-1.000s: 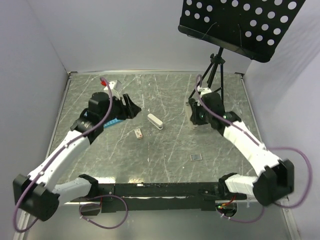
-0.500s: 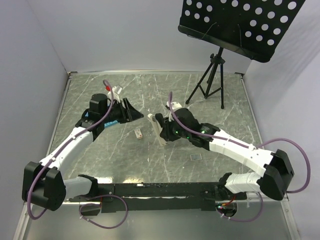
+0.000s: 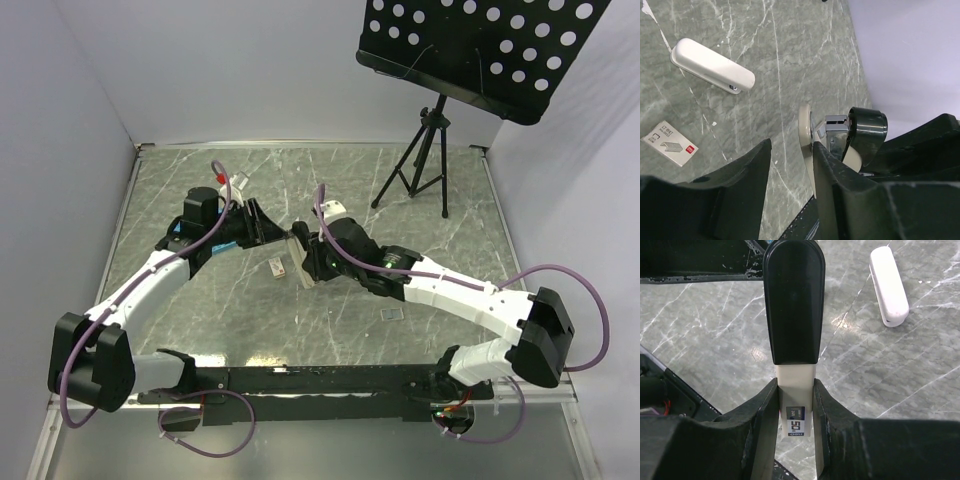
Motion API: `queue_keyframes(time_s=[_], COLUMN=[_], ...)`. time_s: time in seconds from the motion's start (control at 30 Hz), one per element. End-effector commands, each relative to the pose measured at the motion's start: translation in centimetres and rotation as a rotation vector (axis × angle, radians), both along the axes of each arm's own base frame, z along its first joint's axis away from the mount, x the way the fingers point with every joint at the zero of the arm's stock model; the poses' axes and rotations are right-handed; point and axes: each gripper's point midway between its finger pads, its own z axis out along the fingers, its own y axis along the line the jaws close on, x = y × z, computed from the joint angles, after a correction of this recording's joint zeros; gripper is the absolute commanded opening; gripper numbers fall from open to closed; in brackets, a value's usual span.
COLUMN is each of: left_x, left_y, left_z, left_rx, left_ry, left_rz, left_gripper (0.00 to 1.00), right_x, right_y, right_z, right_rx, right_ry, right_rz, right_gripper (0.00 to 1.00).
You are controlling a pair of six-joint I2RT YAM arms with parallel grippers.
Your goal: Unload the staples from the stapler
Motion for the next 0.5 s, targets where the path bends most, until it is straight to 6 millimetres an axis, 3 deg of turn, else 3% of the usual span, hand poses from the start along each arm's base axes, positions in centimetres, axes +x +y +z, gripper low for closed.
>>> queue_keyframes(time_s=[0.0,0.3,0.47], left_x=[0.1,-0.2,-0.9], left_y=[-0.4,-0.9,-1.2], left_z=[1.5,1.0,1.2], left_rx=[-0.029,-0.051,-0.065], left_ry=[-0.034,0.000,-0.010], left_rz=[-0.025,-0.062,-0.112], left_gripper=[0.44,0.41,0.11], right_x=[1.5,1.4,1.0], right_y=[2.9,4.3,4.5], right_z=[5.3,5.0,4.7], right_rx=[0.170,0.172,0.180], right_ry=[-0.104,-0.115,-0.105], right_rz=[-0.018,-0.013,-0.001], right_gripper=[0.00,0.00,0.00])
